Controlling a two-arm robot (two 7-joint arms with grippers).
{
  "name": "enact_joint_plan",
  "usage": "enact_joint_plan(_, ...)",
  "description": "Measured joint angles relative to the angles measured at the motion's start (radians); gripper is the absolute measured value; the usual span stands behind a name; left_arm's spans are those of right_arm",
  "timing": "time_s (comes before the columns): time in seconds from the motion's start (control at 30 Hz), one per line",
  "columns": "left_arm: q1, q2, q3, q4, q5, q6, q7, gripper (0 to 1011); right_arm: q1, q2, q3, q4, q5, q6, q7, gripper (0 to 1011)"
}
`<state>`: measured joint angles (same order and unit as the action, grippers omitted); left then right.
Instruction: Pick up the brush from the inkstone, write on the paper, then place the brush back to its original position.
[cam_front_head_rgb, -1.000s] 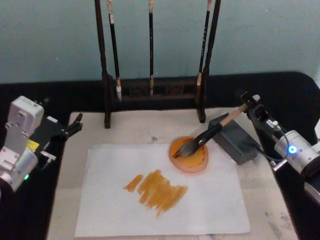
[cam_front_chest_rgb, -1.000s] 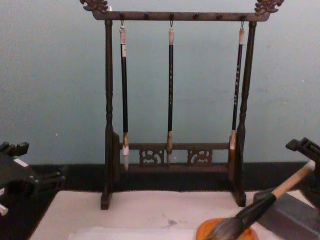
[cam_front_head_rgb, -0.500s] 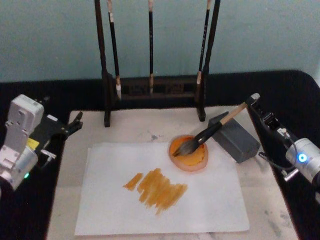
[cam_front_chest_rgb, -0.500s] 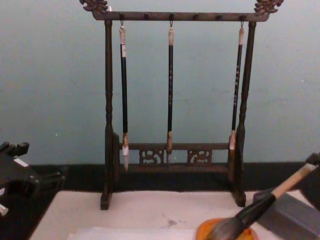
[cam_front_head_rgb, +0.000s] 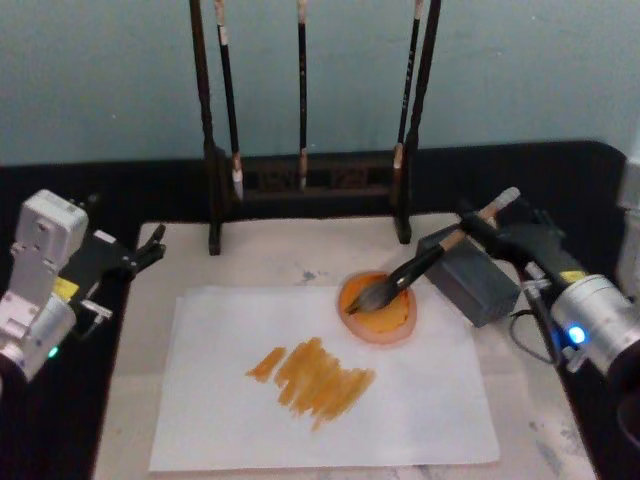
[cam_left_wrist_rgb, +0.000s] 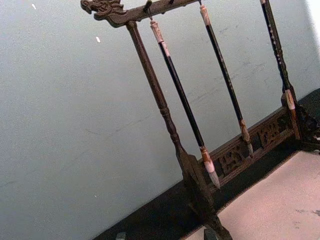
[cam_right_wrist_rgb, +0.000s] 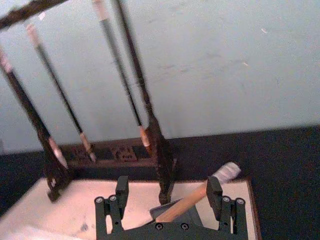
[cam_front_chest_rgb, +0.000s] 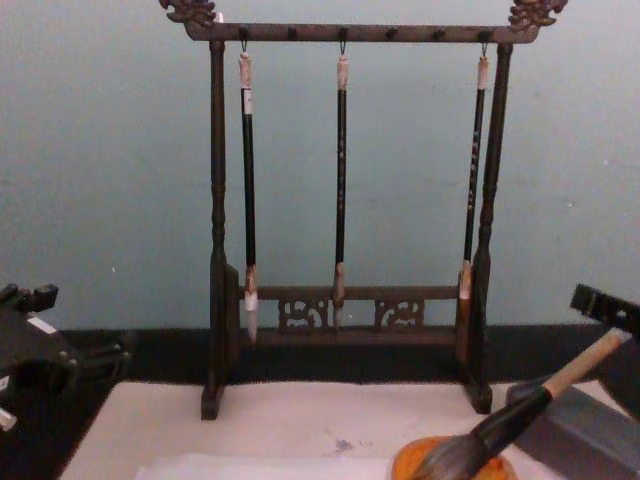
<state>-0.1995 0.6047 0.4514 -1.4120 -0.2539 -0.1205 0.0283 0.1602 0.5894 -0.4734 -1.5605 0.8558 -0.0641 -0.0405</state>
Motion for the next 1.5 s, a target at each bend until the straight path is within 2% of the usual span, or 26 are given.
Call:
enact_joint_plan(0.03,0.000,0.000,0.000,0.000,0.000,0.000,0.000,1010,0.003,0.004,-0.020,-0.008,-0.058,-0.003,-0.020,1000)
enact_joint_plan(0.17,0.000,0.000,0.000,0.000,0.000,0.000,0.000,1010,0.004,0.011,-0.056,-0.017,-0.168,-0.003,-0.061,1000)
enact_joint_plan(0.2,0.000,0.000,0.000,0.000,0.000,0.000,0.000,1010,0.004,0.011,-0.056,-0.017,-0.168,-0.003,-0.061,1000)
enact_joint_plan(0.3,0.000,0.000,0.000,0.000,0.000,0.000,0.000,1010,0.001,0.016,-0.086,-0.019,-0.277,-0.006,-0.105,1000)
enact_joint_plan(0.4,0.000,0.000,0.000,0.000,0.000,0.000,0.000,1010,-0.002,0.015,-0.105,-0.009,-0.346,-0.012,-0.128,1000)
enact_joint_plan(0.57,0.000,0.000,0.000,0.000,0.000,0.000,0.000,1010,-0.010,0.009,-0.122,0.008,-0.431,-0.024,-0.161,1000)
enact_joint_plan(0.73,0.000,0.000,0.000,0.000,0.000,0.000,0.000,1010,-0.020,0.002,-0.113,0.015,-0.460,-0.044,-0.177,1000)
enact_joint_plan(0.83,0.000,0.000,0.000,0.000,0.000,0.000,0.000,1010,-0.024,-0.002,-0.100,0.018,-0.461,-0.059,-0.178,1000)
enact_joint_plan(1.5,0.000,0.000,0.000,0.000,0.000,0.000,0.000,1010,-0.023,0.000,-0.105,0.017,-0.463,-0.053,-0.179,1000)
